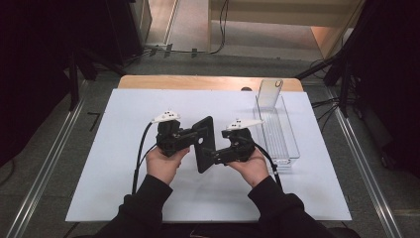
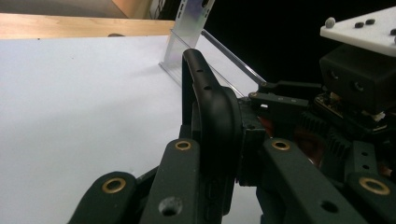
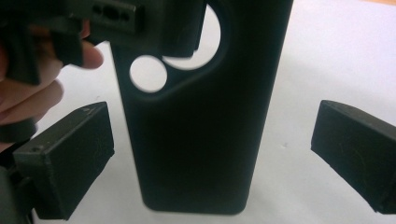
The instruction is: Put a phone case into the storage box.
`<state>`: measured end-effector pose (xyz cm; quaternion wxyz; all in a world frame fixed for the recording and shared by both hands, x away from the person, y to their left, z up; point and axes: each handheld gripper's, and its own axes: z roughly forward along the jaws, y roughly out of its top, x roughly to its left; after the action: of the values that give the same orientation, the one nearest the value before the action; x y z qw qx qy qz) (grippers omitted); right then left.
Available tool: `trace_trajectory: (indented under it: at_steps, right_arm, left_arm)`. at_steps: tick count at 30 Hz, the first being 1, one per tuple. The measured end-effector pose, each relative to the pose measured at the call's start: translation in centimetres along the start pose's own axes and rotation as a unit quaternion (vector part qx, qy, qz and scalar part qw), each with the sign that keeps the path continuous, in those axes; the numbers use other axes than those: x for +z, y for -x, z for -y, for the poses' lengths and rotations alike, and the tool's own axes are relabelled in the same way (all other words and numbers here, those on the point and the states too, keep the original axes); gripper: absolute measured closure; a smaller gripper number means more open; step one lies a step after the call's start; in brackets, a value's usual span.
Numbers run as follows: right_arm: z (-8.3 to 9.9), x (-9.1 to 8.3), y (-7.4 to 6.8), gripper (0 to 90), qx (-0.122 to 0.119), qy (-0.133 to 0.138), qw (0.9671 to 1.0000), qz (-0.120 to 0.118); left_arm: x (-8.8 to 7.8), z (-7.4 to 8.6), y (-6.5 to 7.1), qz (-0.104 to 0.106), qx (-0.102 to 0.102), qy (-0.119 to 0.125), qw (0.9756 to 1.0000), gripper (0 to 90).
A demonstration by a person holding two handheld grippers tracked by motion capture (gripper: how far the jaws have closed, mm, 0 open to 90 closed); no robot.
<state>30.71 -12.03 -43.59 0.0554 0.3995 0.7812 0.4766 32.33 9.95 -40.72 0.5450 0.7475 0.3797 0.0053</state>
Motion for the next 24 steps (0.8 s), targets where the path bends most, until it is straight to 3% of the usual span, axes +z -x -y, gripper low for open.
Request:
trace_trajectory:
  at_steps: [4, 11, 14, 15, 16, 24]
  right_arm:
    - [-0.4, 0.4, -0.5, 0.0, -0.007, -0.008, 0.9997, 0.024]
    - [-0.9, 0.8, -0.8, 0.0, 0.010, 0.008, 0.9999, 0.009]
    - [-1.1, 1.2, -1.0, 0.0, 0.006, 0.003, 1.0000, 0.001]
    - [-1.1, 1.3, -1.0, 1.3, 0.006, 0.001, 1.0000, 0.004]
    - [-1.1, 1.3, -1.1, 9.4, 0.006, 0.005, 0.9999, 0.006]
    - [-1.2, 1.2, -1.1, 11.9, 0.004, 0.013, 0.9999, 0.004]
  left_arm:
    - [0.1, 0.1, 0.2, -0.002, 0.001, -0.002, 1.0000, 82.0]
    - [0.3, 0.2, 0.4, 0.005, -0.006, -0.001, 1.0000, 81.9]
    - [0.3, 0.2, 0.5, 0.012, -0.007, -0.002, 0.9999, 81.9]
    - [0.3, 0.2, 0.6, 0.015, -0.009, -0.002, 0.9998, 81.9]
    - [0.3, 0.2, 0.6, 0.015, -0.010, -0.002, 0.9998, 81.9]
    - [0.2, 0.1, 0.7, 0.023, -0.014, 0.000, 0.9996, 81.2]
